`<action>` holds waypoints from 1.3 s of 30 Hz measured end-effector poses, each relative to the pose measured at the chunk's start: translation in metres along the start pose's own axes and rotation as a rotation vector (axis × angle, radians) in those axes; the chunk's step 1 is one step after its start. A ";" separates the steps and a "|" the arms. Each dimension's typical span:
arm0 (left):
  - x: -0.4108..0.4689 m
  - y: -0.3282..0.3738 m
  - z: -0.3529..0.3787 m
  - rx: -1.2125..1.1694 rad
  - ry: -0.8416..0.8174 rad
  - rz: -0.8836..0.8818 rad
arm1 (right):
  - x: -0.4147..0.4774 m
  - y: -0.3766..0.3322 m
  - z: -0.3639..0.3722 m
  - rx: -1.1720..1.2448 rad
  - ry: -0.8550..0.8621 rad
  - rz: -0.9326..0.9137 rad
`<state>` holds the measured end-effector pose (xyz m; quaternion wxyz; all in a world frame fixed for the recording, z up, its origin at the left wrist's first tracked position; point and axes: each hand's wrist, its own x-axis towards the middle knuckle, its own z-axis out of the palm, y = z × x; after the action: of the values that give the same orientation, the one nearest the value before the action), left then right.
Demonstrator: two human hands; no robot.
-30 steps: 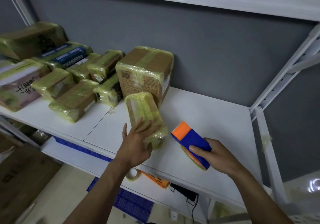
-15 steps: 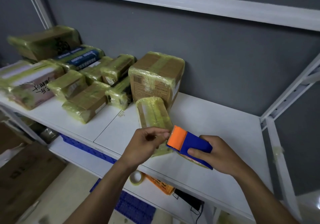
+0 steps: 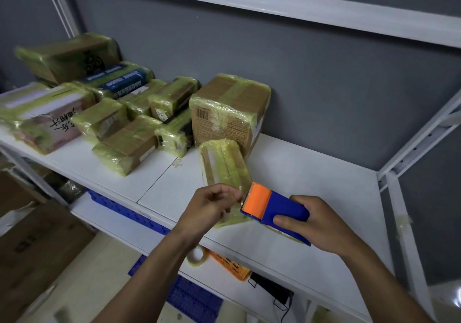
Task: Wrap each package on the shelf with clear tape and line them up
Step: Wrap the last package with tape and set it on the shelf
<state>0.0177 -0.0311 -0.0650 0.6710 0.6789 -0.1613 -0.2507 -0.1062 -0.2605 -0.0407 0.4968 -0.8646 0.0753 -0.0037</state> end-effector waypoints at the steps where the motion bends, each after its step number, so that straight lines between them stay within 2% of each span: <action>1: 0.000 -0.001 0.000 0.051 0.013 0.020 | 0.000 0.000 0.000 -0.015 -0.006 -0.003; 15: -0.016 -0.011 -0.017 0.223 0.150 0.050 | 0.001 -0.013 0.012 -0.240 0.007 0.032; 21: -0.023 -0.020 -0.045 0.134 0.306 0.021 | 0.004 -0.013 0.002 -0.365 0.035 0.044; 27: -0.029 -0.042 -0.062 0.098 0.394 -0.021 | 0.015 -0.023 0.009 -0.482 0.006 0.056; 34: -0.014 -0.062 -0.067 0.033 0.439 -0.093 | 0.026 -0.038 0.010 -0.687 0.035 0.024; 39: -0.010 -0.074 -0.071 -0.106 0.464 -0.145 | 0.034 -0.046 0.022 -0.760 0.088 0.020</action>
<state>0.0402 0.0373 -0.1390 0.7051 0.6919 0.0598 -0.1437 -0.0647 -0.2231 -0.0149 0.1371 -0.9854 0.1011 -0.0076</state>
